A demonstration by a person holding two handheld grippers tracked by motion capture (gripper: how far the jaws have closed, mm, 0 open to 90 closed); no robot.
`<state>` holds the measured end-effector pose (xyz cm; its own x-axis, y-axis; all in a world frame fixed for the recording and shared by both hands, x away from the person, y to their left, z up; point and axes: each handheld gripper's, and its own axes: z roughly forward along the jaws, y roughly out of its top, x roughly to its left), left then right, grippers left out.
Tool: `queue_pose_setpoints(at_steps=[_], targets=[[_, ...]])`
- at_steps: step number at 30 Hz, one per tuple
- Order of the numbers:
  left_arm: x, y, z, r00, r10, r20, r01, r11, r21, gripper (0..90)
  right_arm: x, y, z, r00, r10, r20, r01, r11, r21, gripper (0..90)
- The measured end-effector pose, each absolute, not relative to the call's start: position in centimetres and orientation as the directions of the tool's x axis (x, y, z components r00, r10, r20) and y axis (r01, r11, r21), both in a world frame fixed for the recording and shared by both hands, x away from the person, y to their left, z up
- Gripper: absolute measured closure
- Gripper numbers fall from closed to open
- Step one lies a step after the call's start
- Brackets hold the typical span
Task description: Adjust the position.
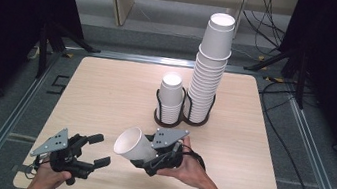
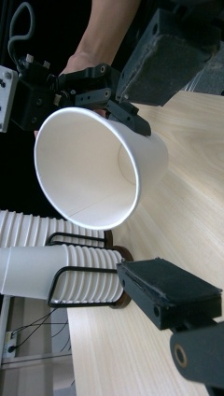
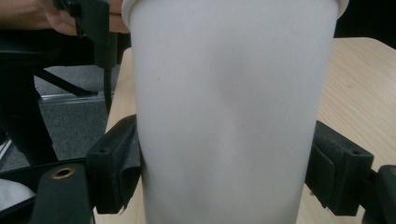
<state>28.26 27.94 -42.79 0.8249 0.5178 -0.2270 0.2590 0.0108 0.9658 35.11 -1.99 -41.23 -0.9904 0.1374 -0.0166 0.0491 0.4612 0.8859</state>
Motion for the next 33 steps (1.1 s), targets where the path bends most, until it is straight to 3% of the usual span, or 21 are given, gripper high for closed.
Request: queue_pose_setpoints(at_steps=[19,33], targets=[[27.9,26.3,-43.2,0.84,0.5,-0.21,0.253,-0.019,0.967,14.1,34.3,0.0,-41.8,-0.999,0.049,0.002,0.021,0.407,0.913,21.9],[27.8,25.9,-43.2,0.836,0.509,-0.207,0.245,-0.008,0.97,6.9,33.7,1.7,-42.4,-0.999,0.028,0.031,0.039,0.38,0.924,21.6]])
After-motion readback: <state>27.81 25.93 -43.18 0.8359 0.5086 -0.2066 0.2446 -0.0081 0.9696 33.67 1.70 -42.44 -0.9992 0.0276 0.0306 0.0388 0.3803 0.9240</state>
